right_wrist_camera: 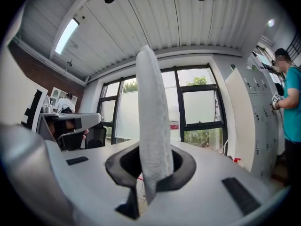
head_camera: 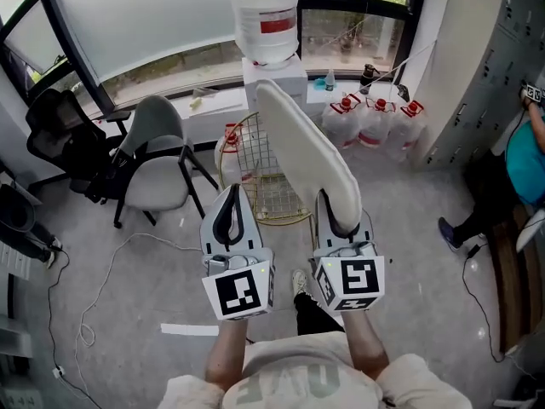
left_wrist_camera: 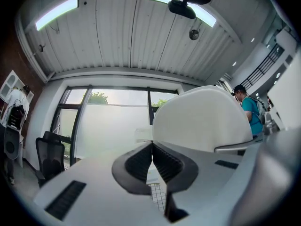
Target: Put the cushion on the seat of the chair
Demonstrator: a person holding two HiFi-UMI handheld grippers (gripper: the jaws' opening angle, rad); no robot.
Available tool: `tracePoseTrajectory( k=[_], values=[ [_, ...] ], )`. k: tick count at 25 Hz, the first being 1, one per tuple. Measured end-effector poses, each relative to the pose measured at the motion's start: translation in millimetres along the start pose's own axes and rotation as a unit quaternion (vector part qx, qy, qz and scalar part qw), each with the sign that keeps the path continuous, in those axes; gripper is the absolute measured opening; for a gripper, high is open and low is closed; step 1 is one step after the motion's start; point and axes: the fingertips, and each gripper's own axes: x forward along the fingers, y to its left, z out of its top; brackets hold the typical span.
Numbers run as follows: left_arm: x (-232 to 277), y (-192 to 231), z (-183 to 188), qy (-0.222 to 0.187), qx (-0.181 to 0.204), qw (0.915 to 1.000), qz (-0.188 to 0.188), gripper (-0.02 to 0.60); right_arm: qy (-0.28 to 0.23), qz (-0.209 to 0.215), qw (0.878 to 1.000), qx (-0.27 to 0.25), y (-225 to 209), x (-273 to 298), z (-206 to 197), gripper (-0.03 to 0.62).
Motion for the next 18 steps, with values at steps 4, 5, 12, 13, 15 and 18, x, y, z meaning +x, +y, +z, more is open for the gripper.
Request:
tracePoseTrajectory(
  k=[4, 5, 12, 13, 15, 18],
  values=[
    [74, -2, -7, -0.004, 0.004, 0.9999, 0.013, 0.014, 0.005, 0.011, 1.0, 0.004, -36, 69, -5, 0.044],
    [93, -1, -7, -0.006, 0.006, 0.9998, 0.016, 0.014, 0.006, 0.014, 1.0, 0.006, -45, 88, -4, 0.044],
    [185, 11, -10, -0.013, 0.021, 0.9988, 0.043, 0.014, 0.005, 0.034, 0.999, 0.01, -82, 183, -1, 0.044],
    [195, 12, -12, -0.012, 0.022, 0.9987, 0.043, 0.014, 0.006, 0.033, 0.999, 0.012, -86, 191, -2, 0.044],
    [211, 14, -16, -0.01, 0.023, 0.9987, 0.044, 0.014, 0.008, 0.033, 0.999, 0.015, -92, 205, -5, 0.044],
    [231, 18, -20, -0.013, 0.02, 0.9986, 0.047, 0.014, 0.011, 0.037, 0.999, 0.016, -97, 221, -6, 0.044]
  ],
)
